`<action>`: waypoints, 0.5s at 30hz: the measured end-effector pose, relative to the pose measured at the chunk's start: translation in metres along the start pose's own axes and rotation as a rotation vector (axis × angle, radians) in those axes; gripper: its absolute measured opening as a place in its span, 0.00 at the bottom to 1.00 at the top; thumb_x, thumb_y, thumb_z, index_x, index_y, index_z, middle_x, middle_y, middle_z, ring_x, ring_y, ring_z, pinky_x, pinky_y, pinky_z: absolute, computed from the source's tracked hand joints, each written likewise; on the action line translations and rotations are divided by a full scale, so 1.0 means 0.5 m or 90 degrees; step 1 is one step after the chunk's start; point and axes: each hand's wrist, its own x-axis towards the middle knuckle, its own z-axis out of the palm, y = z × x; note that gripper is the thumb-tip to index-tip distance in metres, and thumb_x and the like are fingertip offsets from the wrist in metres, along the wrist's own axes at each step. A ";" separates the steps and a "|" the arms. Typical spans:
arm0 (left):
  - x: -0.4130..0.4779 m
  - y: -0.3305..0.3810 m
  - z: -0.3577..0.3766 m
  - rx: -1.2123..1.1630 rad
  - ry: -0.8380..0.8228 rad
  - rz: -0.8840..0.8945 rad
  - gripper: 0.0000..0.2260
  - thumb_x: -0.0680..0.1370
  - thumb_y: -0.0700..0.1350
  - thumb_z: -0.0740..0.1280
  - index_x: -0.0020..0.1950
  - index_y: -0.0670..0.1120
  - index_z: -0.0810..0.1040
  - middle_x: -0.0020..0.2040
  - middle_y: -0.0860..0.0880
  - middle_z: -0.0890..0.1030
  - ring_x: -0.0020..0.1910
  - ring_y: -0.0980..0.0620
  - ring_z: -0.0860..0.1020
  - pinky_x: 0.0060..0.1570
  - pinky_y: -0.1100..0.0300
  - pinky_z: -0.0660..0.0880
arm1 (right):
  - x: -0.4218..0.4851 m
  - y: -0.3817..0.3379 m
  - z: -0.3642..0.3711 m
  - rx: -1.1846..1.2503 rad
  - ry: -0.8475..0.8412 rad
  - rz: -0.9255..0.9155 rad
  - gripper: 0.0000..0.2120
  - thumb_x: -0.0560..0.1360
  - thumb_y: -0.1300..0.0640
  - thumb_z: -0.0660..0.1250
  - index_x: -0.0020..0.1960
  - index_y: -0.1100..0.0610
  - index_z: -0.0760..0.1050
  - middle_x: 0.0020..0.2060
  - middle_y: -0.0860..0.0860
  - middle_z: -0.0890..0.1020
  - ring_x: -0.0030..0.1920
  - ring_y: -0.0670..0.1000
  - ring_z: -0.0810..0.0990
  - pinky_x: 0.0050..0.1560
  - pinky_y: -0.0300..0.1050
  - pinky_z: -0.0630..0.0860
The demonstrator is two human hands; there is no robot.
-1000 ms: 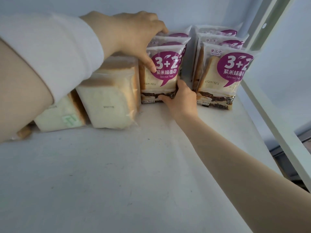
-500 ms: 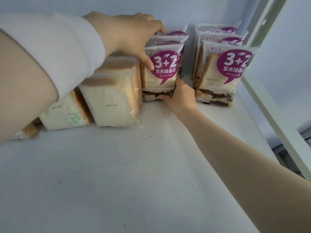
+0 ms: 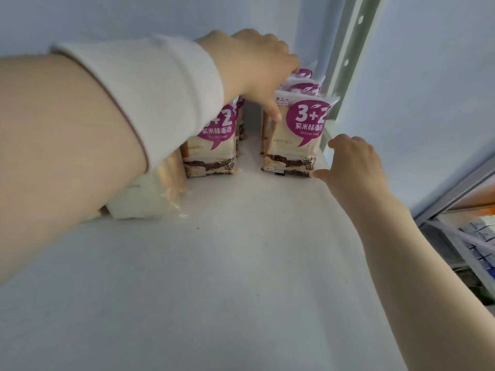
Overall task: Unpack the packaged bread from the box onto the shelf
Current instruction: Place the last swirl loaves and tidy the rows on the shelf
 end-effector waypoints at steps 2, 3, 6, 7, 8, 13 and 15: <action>0.014 0.011 -0.006 0.062 -0.018 -0.006 0.42 0.64 0.67 0.68 0.69 0.43 0.64 0.63 0.40 0.73 0.61 0.39 0.71 0.54 0.43 0.71 | 0.022 0.008 0.002 -0.075 -0.031 0.008 0.20 0.73 0.63 0.68 0.63 0.63 0.68 0.59 0.59 0.73 0.62 0.59 0.69 0.49 0.46 0.66; 0.017 0.015 -0.010 0.080 -0.029 -0.009 0.42 0.63 0.67 0.68 0.69 0.43 0.64 0.62 0.39 0.73 0.60 0.39 0.71 0.54 0.43 0.71 | 0.031 0.009 0.001 -0.091 -0.037 0.012 0.19 0.73 0.64 0.68 0.63 0.63 0.68 0.59 0.59 0.73 0.62 0.59 0.69 0.47 0.45 0.65; 0.023 0.019 -0.020 0.097 -0.072 -0.017 0.45 0.61 0.69 0.68 0.69 0.43 0.64 0.61 0.40 0.74 0.59 0.39 0.72 0.52 0.44 0.71 | 0.045 0.013 -0.002 -0.099 -0.072 0.010 0.19 0.73 0.64 0.69 0.61 0.64 0.69 0.58 0.60 0.73 0.61 0.59 0.70 0.45 0.45 0.64; 0.026 0.019 -0.022 0.089 -0.084 -0.021 0.46 0.59 0.70 0.67 0.69 0.44 0.64 0.61 0.40 0.74 0.59 0.39 0.72 0.53 0.44 0.71 | 0.047 0.014 -0.004 -0.087 -0.090 0.009 0.20 0.71 0.63 0.71 0.61 0.64 0.69 0.57 0.60 0.74 0.60 0.59 0.70 0.45 0.45 0.64; 0.029 0.020 -0.022 0.071 -0.090 -0.023 0.48 0.58 0.71 0.65 0.69 0.44 0.64 0.61 0.41 0.74 0.59 0.40 0.72 0.53 0.44 0.72 | 0.048 0.016 -0.003 -0.067 -0.110 0.008 0.22 0.70 0.60 0.73 0.60 0.64 0.69 0.57 0.60 0.75 0.58 0.58 0.71 0.45 0.44 0.64; 0.076 0.034 0.006 -0.100 -0.082 0.002 0.45 0.62 0.68 0.69 0.71 0.47 0.60 0.64 0.44 0.73 0.60 0.42 0.72 0.55 0.46 0.72 | 0.065 0.015 0.030 0.170 -0.135 0.018 0.30 0.67 0.51 0.75 0.64 0.60 0.69 0.60 0.55 0.76 0.60 0.55 0.74 0.48 0.41 0.67; 0.089 0.035 0.023 -0.129 -0.071 0.010 0.45 0.62 0.67 0.70 0.72 0.47 0.60 0.65 0.44 0.71 0.62 0.42 0.71 0.58 0.45 0.70 | 0.075 0.017 0.049 0.224 -0.116 -0.002 0.27 0.67 0.54 0.75 0.63 0.57 0.70 0.59 0.53 0.77 0.58 0.53 0.75 0.49 0.40 0.68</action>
